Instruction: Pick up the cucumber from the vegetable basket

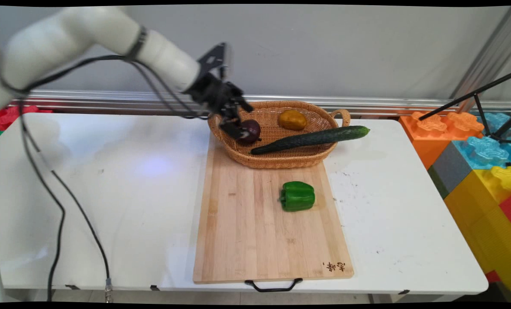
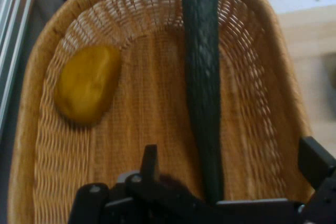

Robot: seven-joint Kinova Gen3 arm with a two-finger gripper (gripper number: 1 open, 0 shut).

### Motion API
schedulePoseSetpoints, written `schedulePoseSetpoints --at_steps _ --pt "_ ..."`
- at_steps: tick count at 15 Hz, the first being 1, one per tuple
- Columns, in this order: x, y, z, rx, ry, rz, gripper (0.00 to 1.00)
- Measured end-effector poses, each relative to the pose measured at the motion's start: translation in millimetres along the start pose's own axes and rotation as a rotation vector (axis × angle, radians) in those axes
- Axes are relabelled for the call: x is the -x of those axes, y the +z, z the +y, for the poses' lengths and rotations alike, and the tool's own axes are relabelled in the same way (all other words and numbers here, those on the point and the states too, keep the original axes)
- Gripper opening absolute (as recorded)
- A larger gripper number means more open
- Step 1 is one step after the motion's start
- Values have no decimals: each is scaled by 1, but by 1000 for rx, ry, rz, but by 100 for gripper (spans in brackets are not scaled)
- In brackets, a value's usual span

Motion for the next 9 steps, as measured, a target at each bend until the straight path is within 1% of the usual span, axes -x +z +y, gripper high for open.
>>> schedulePoseSetpoints --at_steps 1,3,6,9 --pt "-8 21 -8 3 5 13 100" --pt "-15 45 -16 6 11 29 100" --pt "-28 96 -30 12 24 57 100" --pt "-35 131 -36 26 34 68 100"
